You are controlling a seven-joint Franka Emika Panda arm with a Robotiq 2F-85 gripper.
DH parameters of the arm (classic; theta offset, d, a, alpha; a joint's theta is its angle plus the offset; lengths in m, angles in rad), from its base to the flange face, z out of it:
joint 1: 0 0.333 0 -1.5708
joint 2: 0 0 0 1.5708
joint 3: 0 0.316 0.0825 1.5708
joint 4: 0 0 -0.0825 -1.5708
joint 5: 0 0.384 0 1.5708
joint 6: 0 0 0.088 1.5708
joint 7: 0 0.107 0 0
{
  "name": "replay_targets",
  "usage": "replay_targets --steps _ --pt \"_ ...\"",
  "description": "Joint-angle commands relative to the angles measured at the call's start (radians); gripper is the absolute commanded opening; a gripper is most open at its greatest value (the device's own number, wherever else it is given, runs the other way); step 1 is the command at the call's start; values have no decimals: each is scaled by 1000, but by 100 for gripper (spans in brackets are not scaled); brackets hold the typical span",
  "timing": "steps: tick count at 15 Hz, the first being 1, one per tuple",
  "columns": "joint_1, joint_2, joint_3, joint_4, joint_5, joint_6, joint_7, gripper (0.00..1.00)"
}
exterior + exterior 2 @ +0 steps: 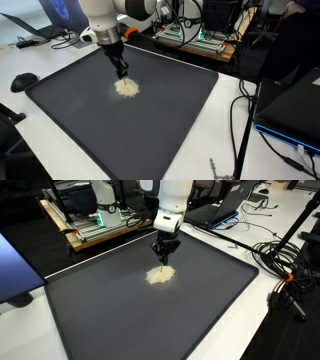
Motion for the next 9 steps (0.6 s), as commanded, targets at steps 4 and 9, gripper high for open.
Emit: replay_targets --steps 4,9 --pt "-4 52 -10 34 7 -35 6 3" --pt "-10 30 -8 19 16 -32 -2 3"
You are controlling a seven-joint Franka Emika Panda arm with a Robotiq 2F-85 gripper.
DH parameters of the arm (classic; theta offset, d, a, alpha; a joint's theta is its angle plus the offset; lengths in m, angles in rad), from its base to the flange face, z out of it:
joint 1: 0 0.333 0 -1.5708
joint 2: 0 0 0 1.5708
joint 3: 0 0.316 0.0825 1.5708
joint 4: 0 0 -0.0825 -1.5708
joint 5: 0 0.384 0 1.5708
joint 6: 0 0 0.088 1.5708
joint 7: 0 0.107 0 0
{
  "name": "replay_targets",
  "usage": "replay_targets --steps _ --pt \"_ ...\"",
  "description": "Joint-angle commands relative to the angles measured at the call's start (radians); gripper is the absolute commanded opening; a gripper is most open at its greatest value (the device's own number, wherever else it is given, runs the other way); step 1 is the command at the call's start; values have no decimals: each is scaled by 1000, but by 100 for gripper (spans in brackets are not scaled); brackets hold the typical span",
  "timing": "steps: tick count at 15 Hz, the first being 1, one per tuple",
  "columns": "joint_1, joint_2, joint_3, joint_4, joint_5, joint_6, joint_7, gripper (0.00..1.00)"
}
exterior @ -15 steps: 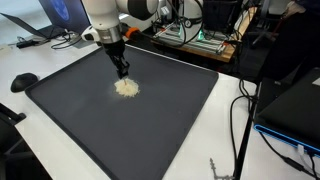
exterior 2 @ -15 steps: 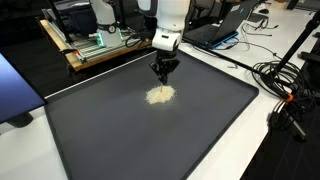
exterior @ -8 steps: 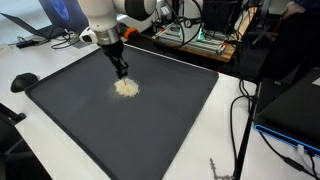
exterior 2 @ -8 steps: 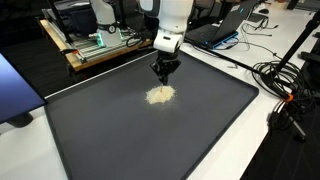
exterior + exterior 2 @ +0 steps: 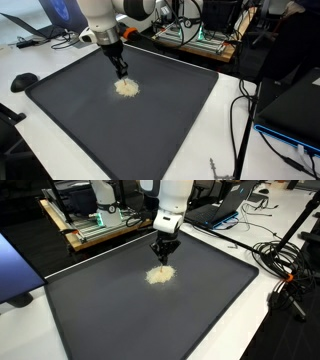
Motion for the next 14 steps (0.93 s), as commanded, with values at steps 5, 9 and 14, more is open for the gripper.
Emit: replay_targets --steps 5,9,14 --pt "-15 -12 -11 -11 18 -9 0 3" --pt "-24 -29 -13 -21 23 -15 -8 3" --pt "-31 -59 -1 -34 43 -26 -26 3"
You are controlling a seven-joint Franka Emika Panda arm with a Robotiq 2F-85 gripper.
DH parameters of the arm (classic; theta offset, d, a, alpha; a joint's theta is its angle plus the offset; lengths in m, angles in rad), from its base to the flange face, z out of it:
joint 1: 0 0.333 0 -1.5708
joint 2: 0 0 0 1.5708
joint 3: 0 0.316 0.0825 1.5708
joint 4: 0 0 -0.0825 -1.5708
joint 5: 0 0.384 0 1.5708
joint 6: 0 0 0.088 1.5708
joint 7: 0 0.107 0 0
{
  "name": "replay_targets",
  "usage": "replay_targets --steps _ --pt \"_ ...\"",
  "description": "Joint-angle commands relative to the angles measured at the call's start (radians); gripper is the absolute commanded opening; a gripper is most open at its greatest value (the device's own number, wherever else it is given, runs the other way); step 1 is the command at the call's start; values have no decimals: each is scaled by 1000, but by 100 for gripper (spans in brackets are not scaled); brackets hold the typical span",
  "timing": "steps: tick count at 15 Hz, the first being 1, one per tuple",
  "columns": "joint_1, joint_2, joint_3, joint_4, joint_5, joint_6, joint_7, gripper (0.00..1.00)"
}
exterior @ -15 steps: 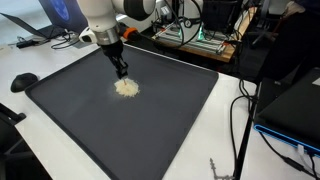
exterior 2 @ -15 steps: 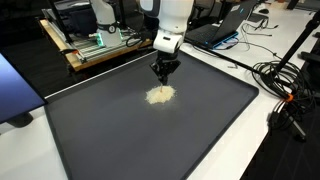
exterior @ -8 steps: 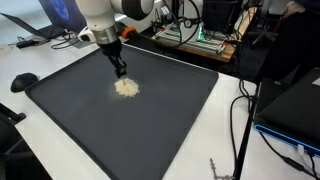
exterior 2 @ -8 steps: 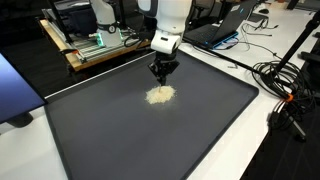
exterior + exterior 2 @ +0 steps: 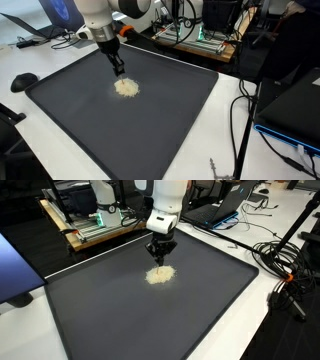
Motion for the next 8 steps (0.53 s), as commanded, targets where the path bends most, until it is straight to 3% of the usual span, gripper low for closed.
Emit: replay_targets --steps 1,8 --pt "-10 -54 11 -30 35 -26 -21 3" --pt "5 -130 4 -38 17 -88 8 3"
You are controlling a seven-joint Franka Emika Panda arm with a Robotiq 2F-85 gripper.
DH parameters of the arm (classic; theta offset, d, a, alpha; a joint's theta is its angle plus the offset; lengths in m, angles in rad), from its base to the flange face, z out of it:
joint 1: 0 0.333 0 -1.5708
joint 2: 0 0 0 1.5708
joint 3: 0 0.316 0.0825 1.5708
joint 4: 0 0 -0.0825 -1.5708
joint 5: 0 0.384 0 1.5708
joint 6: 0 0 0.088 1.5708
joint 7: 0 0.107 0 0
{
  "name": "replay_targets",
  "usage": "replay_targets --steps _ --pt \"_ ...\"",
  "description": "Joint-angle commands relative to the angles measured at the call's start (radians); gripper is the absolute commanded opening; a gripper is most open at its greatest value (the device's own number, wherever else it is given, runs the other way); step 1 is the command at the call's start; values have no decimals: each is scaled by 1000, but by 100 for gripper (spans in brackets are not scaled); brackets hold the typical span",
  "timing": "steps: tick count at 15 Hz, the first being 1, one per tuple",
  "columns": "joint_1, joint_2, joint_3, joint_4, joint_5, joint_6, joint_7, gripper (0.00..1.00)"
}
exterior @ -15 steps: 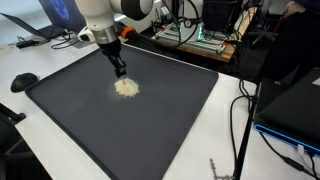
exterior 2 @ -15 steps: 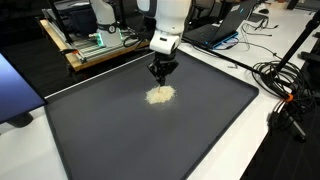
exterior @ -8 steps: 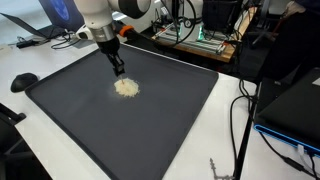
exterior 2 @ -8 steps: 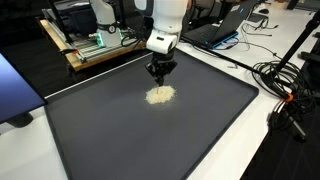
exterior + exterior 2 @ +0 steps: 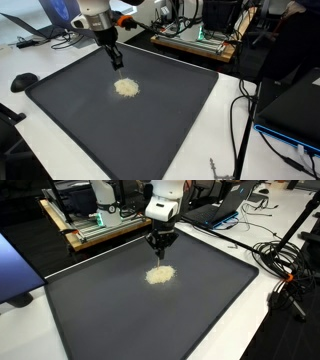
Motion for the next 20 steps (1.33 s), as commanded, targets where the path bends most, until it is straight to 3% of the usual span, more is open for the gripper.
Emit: replay_targets --steps 1,5,10,20 --pt "12 -73 1 -36 -5 -28 26 3" --pt "64 -99 -7 -38 -93 -18 113 3" --pt "164 -73 -15 -7 -286 -39 317 3" --pt "305 13 19 78 -592 -188 624 3"
